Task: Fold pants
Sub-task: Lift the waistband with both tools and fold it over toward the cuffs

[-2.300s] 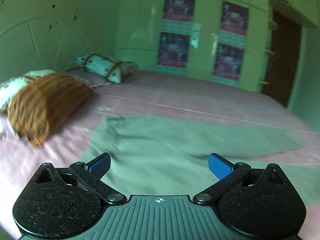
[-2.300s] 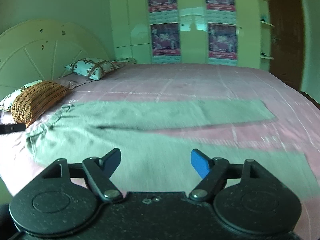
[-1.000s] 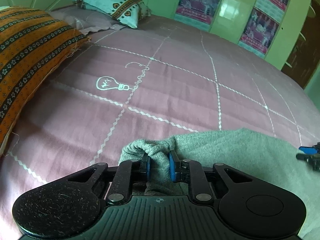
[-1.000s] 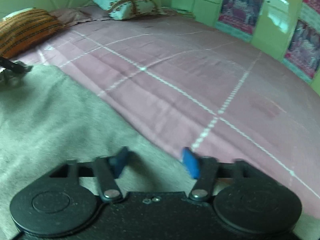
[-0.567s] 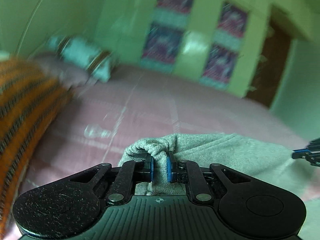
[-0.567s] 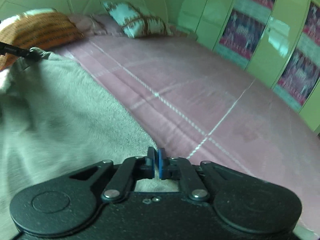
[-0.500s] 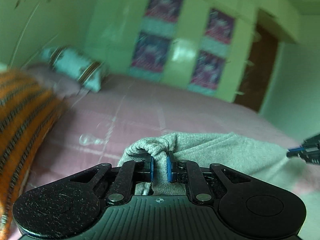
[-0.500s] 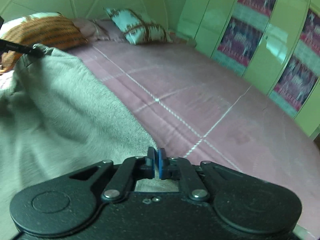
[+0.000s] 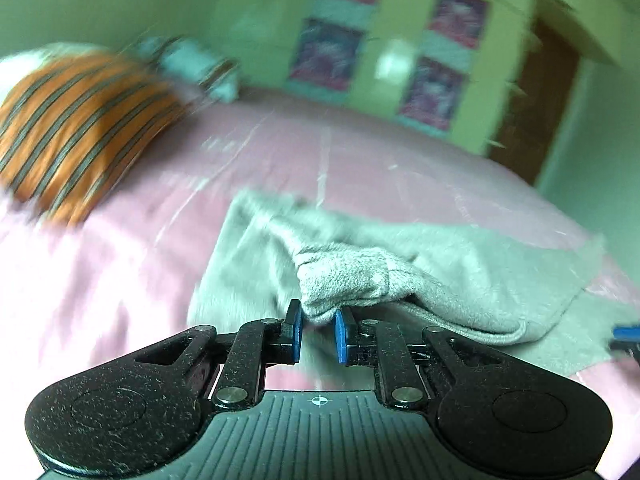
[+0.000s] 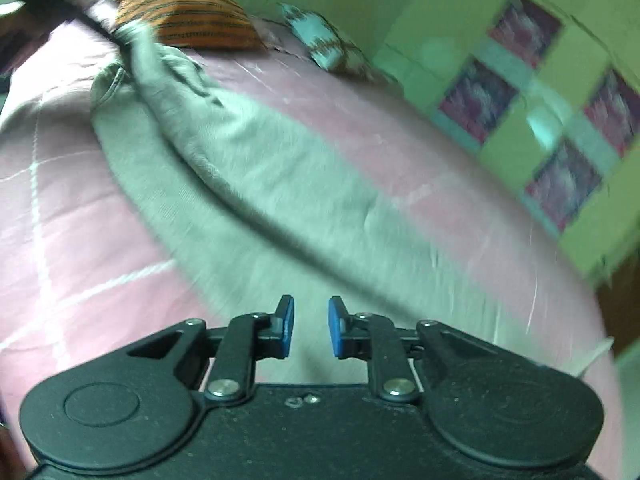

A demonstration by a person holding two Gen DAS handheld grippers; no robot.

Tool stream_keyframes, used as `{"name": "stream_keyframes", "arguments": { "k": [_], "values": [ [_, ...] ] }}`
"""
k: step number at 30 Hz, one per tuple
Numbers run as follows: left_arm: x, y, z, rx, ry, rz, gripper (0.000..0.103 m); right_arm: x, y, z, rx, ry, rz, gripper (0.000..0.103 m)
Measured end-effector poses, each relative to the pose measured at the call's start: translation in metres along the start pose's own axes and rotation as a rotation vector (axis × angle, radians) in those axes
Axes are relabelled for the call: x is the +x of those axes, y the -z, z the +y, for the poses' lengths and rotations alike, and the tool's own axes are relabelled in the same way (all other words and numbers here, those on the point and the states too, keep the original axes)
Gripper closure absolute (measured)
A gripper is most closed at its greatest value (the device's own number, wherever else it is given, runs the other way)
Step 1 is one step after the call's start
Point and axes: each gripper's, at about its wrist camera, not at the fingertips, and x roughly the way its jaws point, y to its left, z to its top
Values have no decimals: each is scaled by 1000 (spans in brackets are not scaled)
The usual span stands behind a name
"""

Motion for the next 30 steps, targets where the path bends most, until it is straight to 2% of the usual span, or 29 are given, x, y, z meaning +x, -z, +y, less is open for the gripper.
{"name": "stream_keyframes", "arguments": {
  "k": [2, 4, 7, 8, 9, 10, 11, 12, 14, 18, 23, 24, 26, 27, 28, 30],
  "values": [
    [-13, 6, 0, -101, -12, -26, 87, -4, -3, -12, 149, -8, -5, 93],
    [-30, 12, 0, -214, -1, -65, 87, -3, -10, -32, 310, -7, -13, 85],
    [-38, 16, -7, -327, 49, -82, 85, 8, -18, -65, 541, -28, -20, 77],
    [-37, 16, -8, -356, 62, -83, 79, 10, -13, -75, 607, -40, -15, 76],
    [-33, 16, -9, -391, 67, -79, 65, 19, -14, -88, 688, -59, -12, 76],
    [-26, 17, -11, -425, 70, -78, 57, 24, -9, -98, 749, -67, -11, 76],
    [-23, 17, -8, -475, 73, -88, 41, 33, -9, -109, 817, -75, -7, 73],
    [-17, 16, -6, -520, 79, -99, 37, 39, -2, -117, 873, -87, -5, 68],
    [-9, 14, -4, -570, 92, -110, 37, 50, 2, -133, 974, -104, -8, 62],
    [31, 8, 0, -589, 67, -65, 38, 75, 17, -148, 1119, -128, 0, 62],
    [33, 9, -1, -617, 64, -63, 39, 113, 48, -150, 1346, -186, 36, 61],
    [37, 8, 2, -621, 54, -58, 52, 116, 52, -149, 1378, -197, 34, 63],
    [44, 4, 7, -631, 56, -26, 71, 122, 56, -151, 1422, -193, 28, 67],
    [49, -2, 9, -622, 66, -11, 74, 128, 57, -156, 1441, -189, 30, 81],
    [53, -11, 11, -606, 91, -3, 75, 128, 56, -160, 1441, -175, 44, 103],
    [55, -44, 16, -564, 170, -19, 76, 118, 48, -168, 1405, -192, -5, 103]
  ]
}}
